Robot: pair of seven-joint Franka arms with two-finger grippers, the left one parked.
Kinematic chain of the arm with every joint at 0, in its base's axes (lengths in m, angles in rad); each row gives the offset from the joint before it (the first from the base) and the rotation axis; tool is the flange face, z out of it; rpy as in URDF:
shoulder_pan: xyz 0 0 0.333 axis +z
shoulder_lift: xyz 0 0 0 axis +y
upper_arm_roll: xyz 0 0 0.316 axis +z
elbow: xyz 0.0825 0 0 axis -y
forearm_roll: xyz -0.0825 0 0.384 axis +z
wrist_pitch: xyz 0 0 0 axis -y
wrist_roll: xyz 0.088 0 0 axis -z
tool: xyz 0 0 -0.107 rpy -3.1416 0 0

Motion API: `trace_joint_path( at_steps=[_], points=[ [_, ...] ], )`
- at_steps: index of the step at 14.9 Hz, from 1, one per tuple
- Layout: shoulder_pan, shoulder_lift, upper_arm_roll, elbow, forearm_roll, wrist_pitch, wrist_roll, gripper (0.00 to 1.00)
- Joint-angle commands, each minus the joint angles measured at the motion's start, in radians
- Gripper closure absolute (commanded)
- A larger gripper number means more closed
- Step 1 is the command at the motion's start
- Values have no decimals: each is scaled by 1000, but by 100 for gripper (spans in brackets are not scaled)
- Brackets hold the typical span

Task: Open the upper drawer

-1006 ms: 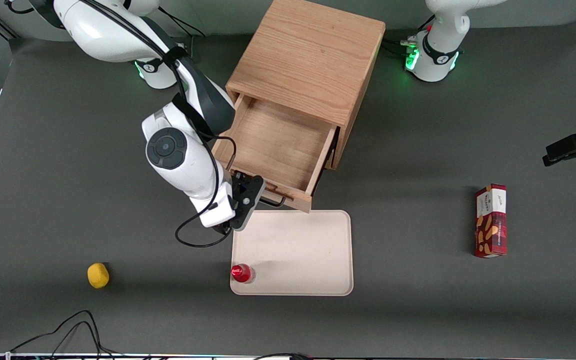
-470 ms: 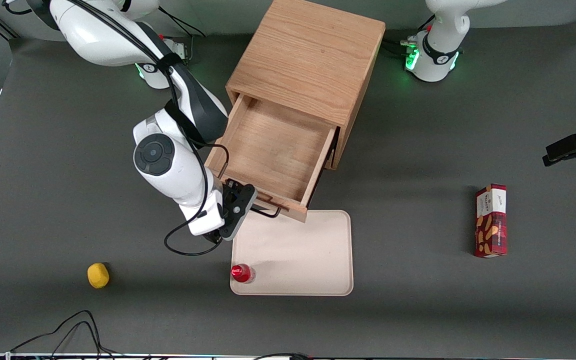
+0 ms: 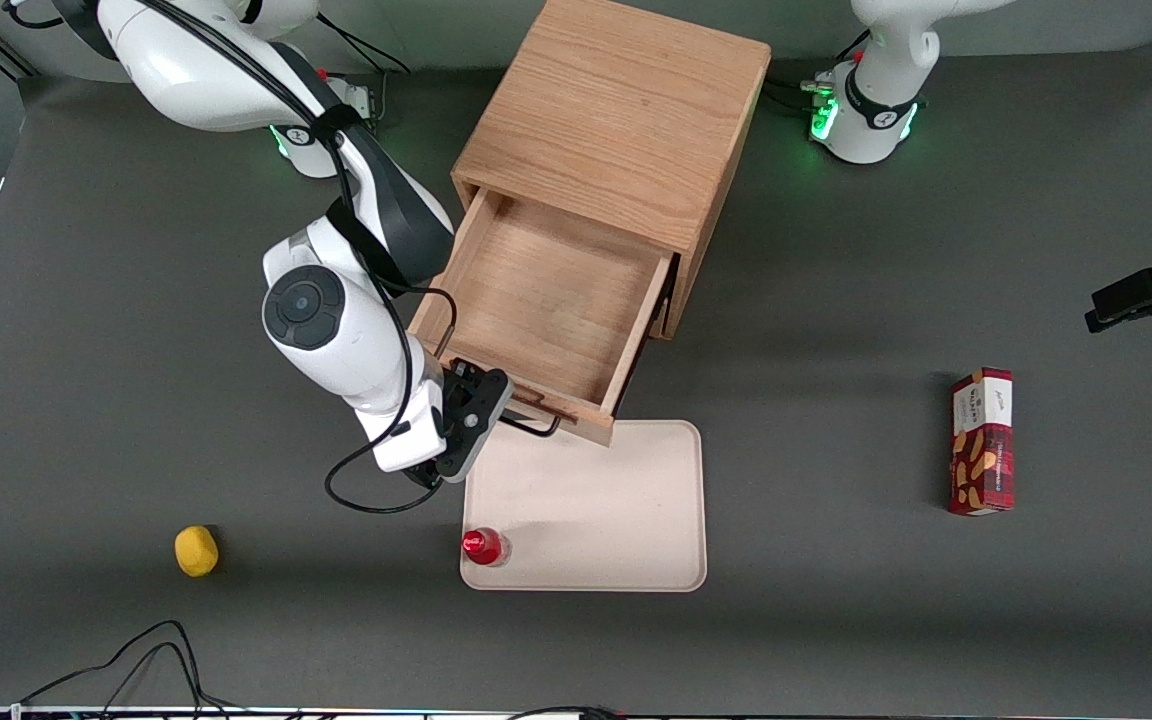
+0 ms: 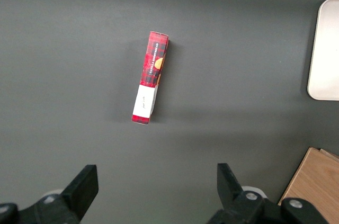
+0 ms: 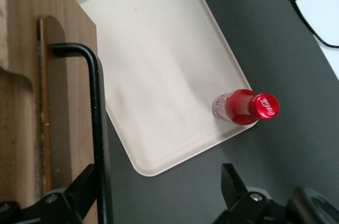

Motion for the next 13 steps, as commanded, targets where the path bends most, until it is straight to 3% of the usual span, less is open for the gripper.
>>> trace_joint_path(
  at_steps=[1,7,13],
  points=[
    [-18,-52,-1,18,5,9,42,0],
    [-145,-251,-4,-42,108,-51,71,0],
    [-296,-487,-9,-178,108,-301,474,0]
  ],
)
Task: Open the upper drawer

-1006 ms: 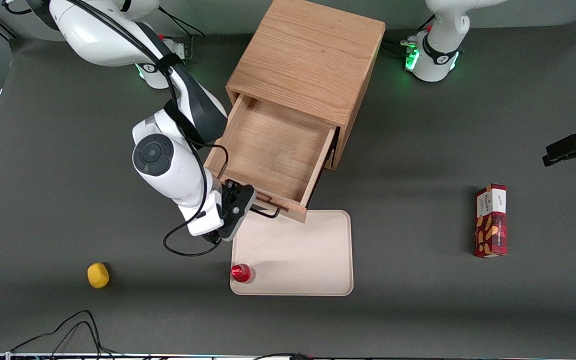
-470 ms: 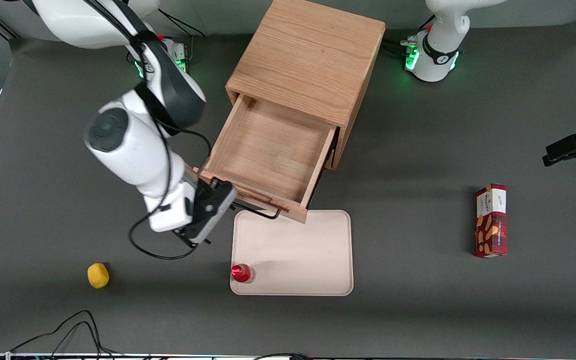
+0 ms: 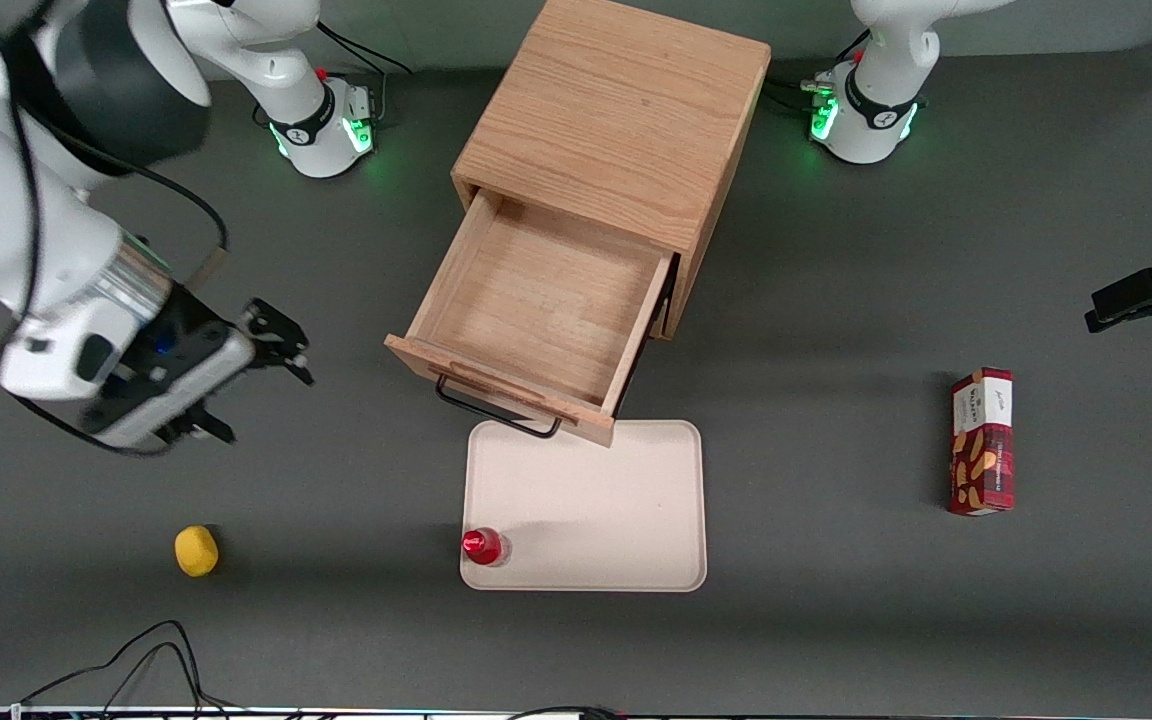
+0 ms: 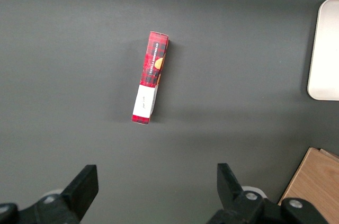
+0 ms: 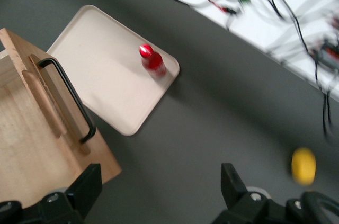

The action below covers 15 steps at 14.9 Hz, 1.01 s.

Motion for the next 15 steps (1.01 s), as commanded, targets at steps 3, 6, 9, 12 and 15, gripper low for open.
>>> trace_joint_path(
  at_steps=[3,6,9,12,15],
  points=[
    [-128,-188,-1,-193,9,-149,214,0],
    [-151,-260,-39,-313,-1,-197,361,0],
    [-150,-259,-42,-315,-56,-197,363,0],
    [-142,-265,-42,-312,-72,-197,365,0],
    [-142,-273,-42,-312,-72,-200,362,0]
  ],
)
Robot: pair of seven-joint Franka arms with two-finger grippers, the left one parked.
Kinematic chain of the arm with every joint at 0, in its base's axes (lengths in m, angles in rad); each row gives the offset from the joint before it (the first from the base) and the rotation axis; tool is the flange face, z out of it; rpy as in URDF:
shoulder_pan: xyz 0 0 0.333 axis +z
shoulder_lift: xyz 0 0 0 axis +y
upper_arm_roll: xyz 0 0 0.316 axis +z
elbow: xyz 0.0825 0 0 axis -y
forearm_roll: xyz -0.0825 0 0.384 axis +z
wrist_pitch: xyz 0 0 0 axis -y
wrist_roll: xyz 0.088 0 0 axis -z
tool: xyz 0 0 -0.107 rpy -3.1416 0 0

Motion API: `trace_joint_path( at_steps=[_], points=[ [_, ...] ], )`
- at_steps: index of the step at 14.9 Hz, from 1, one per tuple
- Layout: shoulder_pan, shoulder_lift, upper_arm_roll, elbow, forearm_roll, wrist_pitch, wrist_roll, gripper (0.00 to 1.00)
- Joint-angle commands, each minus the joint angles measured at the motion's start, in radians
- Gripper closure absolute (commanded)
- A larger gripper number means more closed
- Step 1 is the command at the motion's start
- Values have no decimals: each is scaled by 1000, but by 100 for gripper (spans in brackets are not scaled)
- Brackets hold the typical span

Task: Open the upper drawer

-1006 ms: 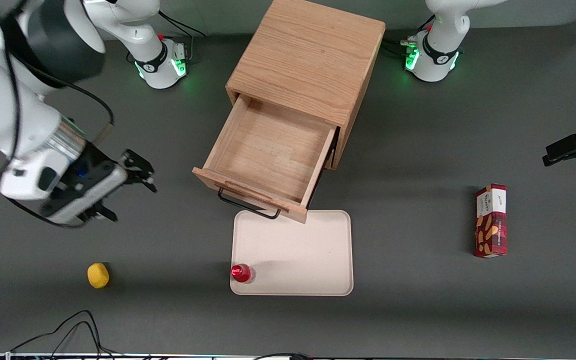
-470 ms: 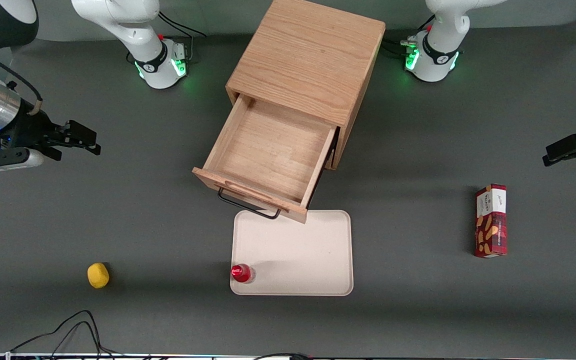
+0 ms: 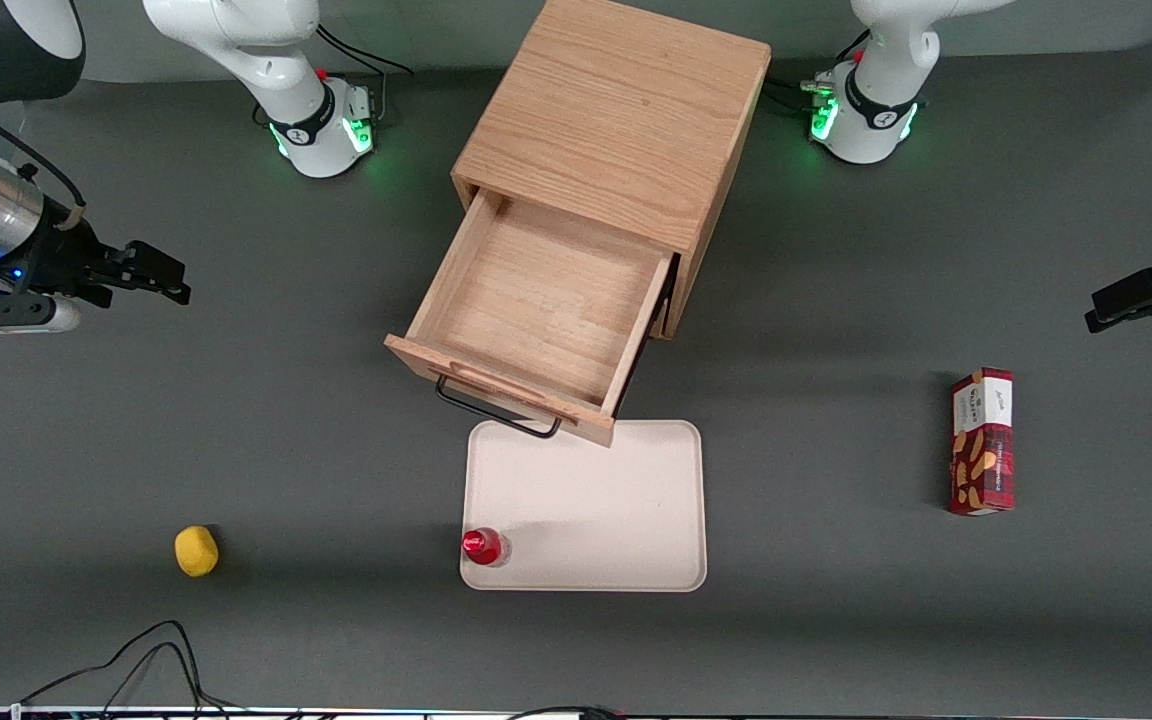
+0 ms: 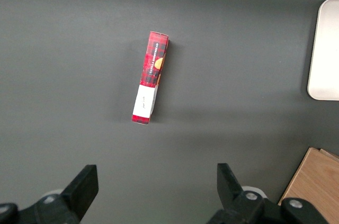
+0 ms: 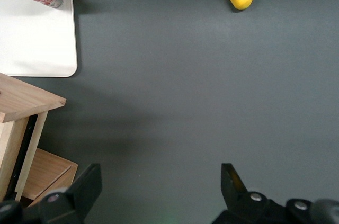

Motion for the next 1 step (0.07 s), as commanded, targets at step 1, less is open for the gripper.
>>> trace_joint_path(
  at_steps=[1],
  points=[
    [8,-33,0,-22,-19,3,26,0]
  ],
)
